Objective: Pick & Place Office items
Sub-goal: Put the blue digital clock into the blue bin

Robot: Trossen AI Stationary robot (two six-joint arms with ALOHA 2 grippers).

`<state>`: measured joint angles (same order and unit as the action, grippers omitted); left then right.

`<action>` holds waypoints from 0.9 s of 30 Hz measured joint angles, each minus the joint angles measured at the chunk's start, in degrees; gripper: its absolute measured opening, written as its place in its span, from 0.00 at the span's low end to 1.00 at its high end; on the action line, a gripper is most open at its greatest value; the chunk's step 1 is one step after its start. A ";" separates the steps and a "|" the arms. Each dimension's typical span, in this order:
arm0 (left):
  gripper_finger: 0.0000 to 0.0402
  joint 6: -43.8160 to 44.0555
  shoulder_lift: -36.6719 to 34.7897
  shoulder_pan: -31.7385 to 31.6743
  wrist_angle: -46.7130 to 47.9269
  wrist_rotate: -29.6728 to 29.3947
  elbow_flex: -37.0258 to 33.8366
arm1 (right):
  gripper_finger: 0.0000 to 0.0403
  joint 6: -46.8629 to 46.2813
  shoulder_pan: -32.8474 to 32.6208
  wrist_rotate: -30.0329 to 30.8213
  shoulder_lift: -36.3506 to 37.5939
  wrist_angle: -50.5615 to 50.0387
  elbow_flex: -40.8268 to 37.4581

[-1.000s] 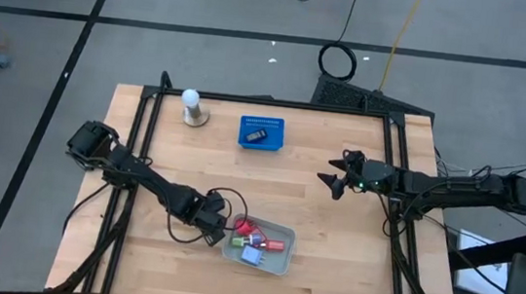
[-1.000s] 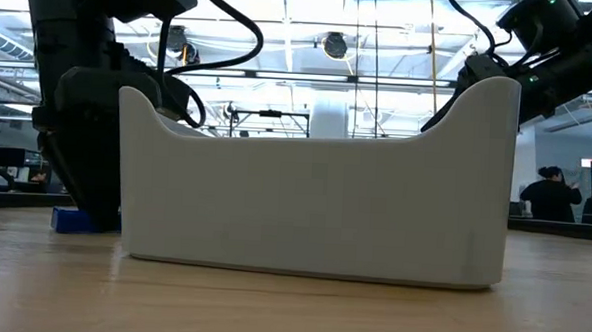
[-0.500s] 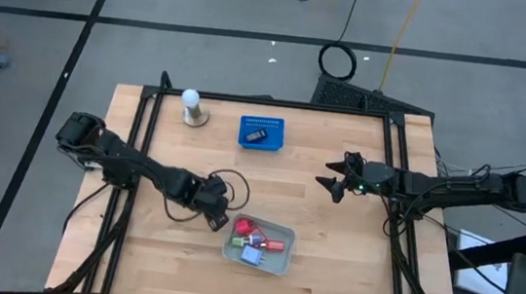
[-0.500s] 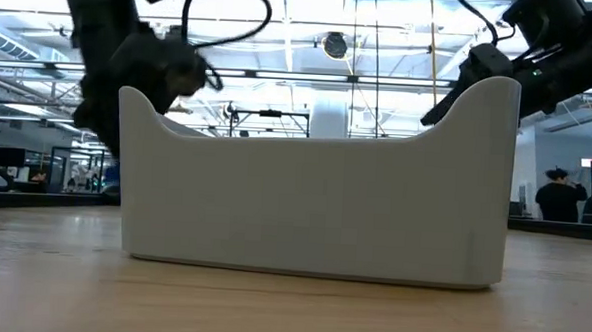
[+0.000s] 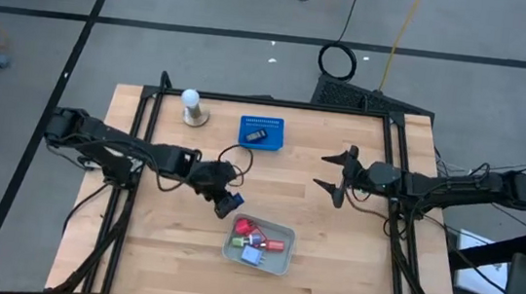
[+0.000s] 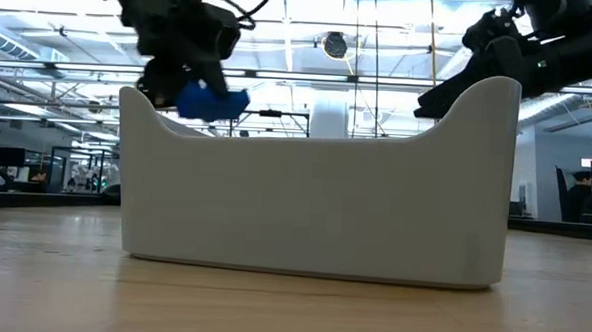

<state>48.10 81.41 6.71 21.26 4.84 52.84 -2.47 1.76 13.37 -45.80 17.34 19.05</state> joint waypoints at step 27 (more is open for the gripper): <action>0.33 -25.64 -0.02 -18.96 10.78 33.04 14.90 | 0.84 19.55 0.02 4.57 -20.28 -7.87 23.34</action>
<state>22.46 81.38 -12.26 32.04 37.88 67.73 17.08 1.78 17.93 -66.08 9.47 42.39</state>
